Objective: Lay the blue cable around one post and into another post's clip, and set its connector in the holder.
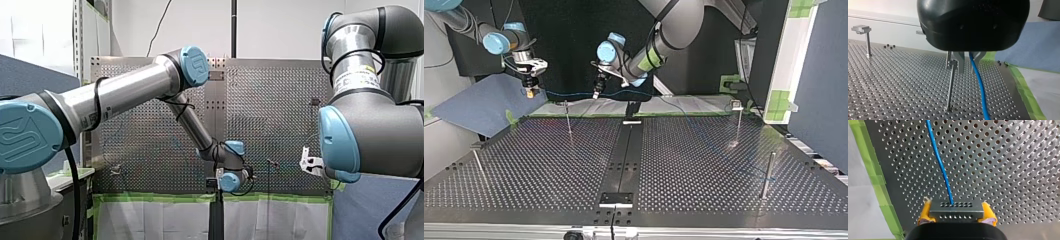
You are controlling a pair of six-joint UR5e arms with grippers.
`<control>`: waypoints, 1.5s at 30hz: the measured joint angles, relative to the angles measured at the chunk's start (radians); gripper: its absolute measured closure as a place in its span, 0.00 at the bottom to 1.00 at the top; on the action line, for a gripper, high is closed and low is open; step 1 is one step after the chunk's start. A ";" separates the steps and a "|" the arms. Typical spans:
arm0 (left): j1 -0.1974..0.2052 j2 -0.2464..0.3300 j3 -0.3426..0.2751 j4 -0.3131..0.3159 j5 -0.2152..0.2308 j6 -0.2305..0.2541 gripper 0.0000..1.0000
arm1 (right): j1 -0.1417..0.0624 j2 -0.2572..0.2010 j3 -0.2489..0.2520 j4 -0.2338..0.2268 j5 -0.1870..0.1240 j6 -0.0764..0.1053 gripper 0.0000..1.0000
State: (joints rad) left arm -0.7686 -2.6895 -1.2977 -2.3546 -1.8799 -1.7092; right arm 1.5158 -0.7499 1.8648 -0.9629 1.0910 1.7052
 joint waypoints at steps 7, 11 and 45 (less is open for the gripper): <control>0.001 0.000 0.000 0.001 0.012 0.001 1.00 | 0.000 0.000 0.000 0.002 0.000 -0.001 1.00; 0.001 0.000 -0.001 -0.001 0.019 0.003 1.00 | -0.001 0.000 0.000 0.002 0.000 0.000 1.00; -0.030 -0.035 0.128 -0.121 -0.010 -0.028 1.00 | -0.014 0.011 -0.060 0.048 -0.035 0.068 1.00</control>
State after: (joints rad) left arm -0.7989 -2.7246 -1.1699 -2.4757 -1.8899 -1.7372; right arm 1.5017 -0.7388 1.8045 -0.9153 1.0556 1.7734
